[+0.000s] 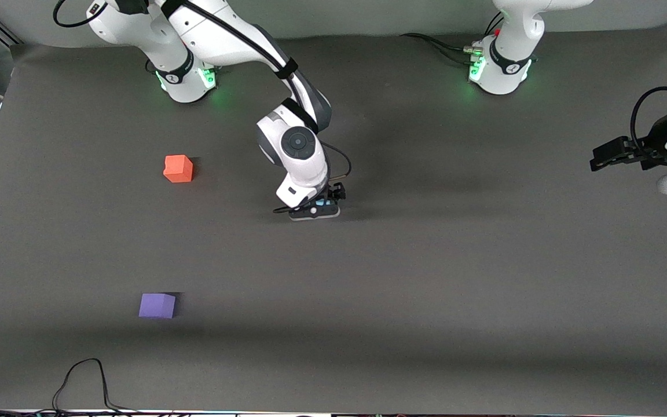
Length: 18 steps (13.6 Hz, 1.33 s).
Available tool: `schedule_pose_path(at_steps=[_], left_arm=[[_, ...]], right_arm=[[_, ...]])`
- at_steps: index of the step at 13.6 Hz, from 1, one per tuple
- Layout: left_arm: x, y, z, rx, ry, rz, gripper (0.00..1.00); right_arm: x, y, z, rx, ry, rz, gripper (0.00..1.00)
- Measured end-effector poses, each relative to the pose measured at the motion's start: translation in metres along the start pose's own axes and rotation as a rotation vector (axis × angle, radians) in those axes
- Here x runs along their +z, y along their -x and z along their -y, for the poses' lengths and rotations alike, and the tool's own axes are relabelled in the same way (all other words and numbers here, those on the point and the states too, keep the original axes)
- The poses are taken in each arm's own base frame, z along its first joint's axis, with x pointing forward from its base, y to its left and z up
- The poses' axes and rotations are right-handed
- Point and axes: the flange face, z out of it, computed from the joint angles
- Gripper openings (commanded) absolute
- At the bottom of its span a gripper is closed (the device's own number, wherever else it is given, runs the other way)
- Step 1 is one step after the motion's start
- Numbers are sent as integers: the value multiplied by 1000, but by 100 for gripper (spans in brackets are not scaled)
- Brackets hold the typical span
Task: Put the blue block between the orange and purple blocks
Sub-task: 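Grasp the blue block with the right gripper while the left gripper withdraws, then carry the blue block with the right gripper between orange and purple blocks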
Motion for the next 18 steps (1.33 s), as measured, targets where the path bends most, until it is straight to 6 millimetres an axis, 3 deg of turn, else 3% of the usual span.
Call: schedule_pose_path(at_steps=[3, 4, 6, 8, 9, 11, 13, 15, 16, 18], left_arm=[[-3, 1, -5, 9, -1, -8, 100], [-3, -1, -8, 15, -1, -9, 100], [-2, -4, -12, 22, -2, -9, 100], [-2, -4, -12, 22, -2, -11, 100], [-2, -4, -12, 22, -2, -12, 100], [-2, -4, -11, 21, -3, -14, 100], [-2, -4, -10, 19, -4, -15, 100], [-2, -4, -10, 19, -4, -15, 100], [-2, -4, -10, 20, -4, -15, 100], [-1, -4, -12, 23, -4, -14, 100]], right_arm=[[9, 10, 1, -7, -4, -6, 43], [13, 11, -2, -4, -3, -9, 35], [17, 12, -7, 1, 1, -9, 31], [8, 7, -12, 13, 4, -10, 31], [-5, 0, -18, 26, 8, -7, 31], [-53, -21, -46, 57, 24, 4, 31], [-118, -52, -107, 67, 36, 16, 32], [-172, -76, -190, 93, 13, 39, 32], [-187, -83, -232, 100, 0, 41, 32], [-191, -84, -315, 87, -19, 51, 32]])
